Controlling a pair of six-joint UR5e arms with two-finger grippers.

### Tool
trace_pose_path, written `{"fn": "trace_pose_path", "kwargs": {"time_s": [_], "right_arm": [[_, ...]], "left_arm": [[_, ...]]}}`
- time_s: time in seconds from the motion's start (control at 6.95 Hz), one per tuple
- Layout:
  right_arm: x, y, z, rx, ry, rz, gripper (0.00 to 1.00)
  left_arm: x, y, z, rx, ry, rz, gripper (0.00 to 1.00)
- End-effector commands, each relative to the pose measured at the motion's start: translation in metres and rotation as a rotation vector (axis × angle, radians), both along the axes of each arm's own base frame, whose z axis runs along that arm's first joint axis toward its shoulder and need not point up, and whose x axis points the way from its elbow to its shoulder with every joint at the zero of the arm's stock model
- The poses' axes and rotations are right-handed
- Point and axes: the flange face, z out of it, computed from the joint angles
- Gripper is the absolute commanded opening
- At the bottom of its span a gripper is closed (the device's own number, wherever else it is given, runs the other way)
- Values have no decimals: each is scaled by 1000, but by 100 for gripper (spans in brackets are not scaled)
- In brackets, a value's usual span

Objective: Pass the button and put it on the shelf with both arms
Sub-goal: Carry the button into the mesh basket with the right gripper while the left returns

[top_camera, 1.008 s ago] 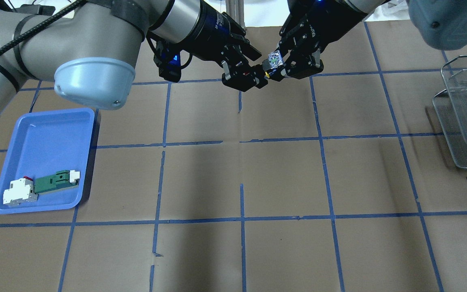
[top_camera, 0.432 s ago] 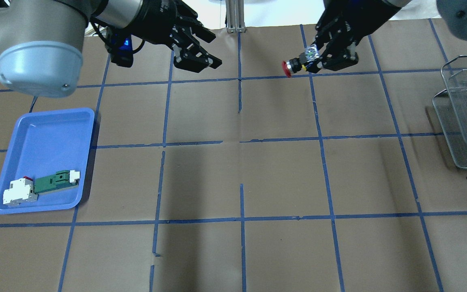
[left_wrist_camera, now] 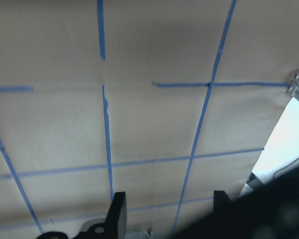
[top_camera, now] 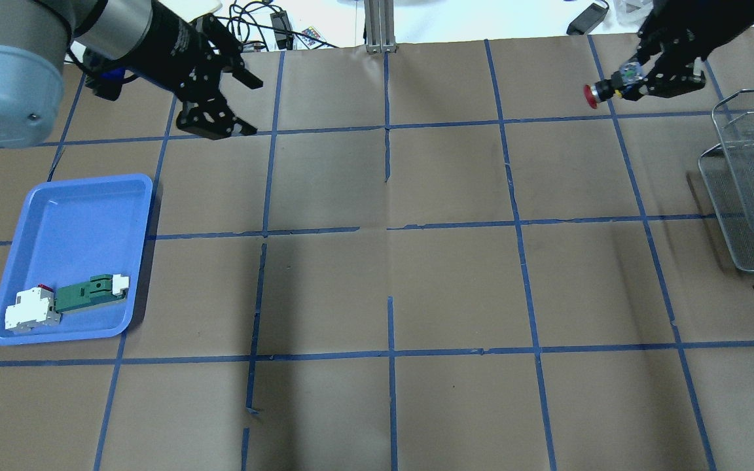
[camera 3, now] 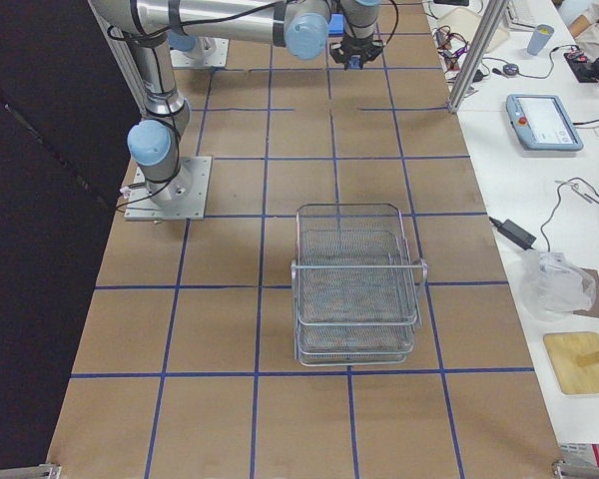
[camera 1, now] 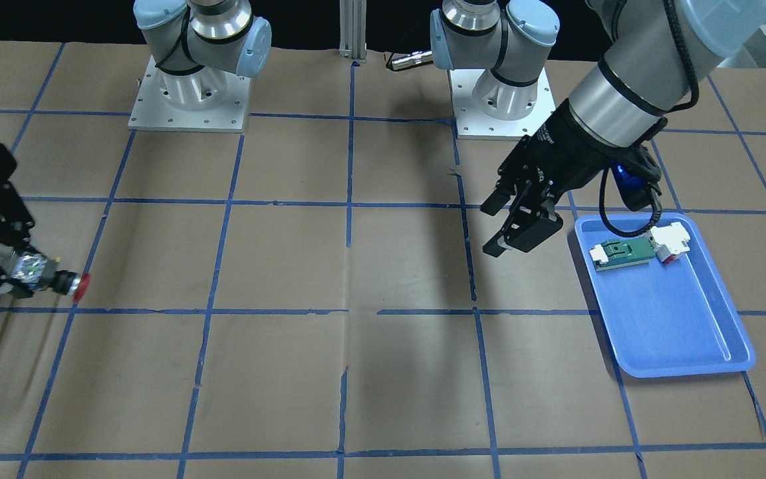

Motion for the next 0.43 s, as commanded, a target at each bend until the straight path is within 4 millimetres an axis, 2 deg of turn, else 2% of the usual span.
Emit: {"fn": "trace_pose_path", "kwargs": {"time_s": [0.0, 0.14, 0.29], "right_arm": [[-134, -3, -28, -17, 109, 10, 11], [-183, -1, -32, -36, 134, 46, 12], [-214, 8, -41, -13, 124, 24, 12]], "left_arm": [[36, 20, -7, 55, -258, -354, 99], [58, 21, 9, 6, -351, -583, 100], [67, 27, 18, -16, -365, -664, 100]]}}
